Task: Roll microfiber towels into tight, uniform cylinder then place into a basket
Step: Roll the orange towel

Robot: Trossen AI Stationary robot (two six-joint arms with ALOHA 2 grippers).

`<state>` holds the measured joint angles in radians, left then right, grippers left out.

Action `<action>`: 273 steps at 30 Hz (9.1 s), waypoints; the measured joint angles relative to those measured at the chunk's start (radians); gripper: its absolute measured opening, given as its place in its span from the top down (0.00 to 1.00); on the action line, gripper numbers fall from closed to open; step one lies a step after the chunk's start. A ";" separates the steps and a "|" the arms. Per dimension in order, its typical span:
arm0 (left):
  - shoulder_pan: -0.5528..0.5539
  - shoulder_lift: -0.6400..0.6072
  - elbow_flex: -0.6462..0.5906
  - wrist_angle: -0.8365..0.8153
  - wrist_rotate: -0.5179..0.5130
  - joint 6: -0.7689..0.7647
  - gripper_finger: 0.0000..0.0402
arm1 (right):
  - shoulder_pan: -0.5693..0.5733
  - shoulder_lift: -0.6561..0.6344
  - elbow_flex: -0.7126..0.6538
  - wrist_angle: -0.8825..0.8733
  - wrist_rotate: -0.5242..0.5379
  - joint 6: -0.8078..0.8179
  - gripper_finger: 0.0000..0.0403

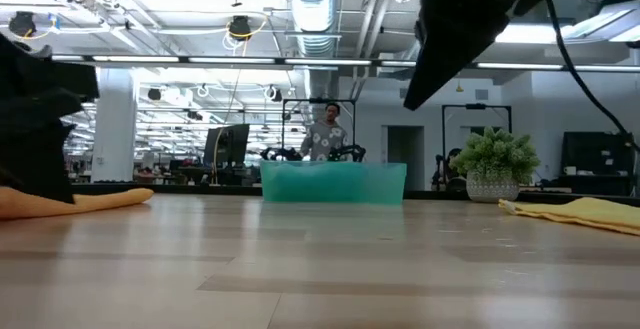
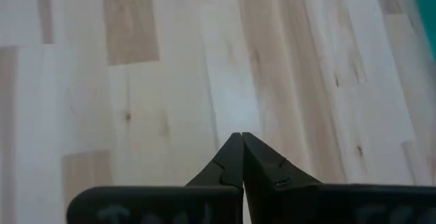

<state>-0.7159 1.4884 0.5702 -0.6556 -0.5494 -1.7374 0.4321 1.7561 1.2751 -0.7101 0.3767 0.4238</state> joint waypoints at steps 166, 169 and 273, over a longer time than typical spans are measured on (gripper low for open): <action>0.073 0.104 0.216 0.375 -0.031 0.926 0.49 | 0.135 0.482 0.117 0.774 -0.293 -0.356 0.98; 0.090 0.094 0.216 0.300 -0.103 0.937 0.49 | 0.140 0.474 0.116 0.772 -0.297 -0.335 0.99; -0.146 0.095 0.367 -0.371 -0.385 0.321 0.49 | -0.187 0.216 0.270 0.091 0.017 -0.339 0.53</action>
<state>-0.8617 1.5837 0.9369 -1.0262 -0.9346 -1.4167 0.2451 1.9725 1.5448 -0.6193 0.3933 0.0851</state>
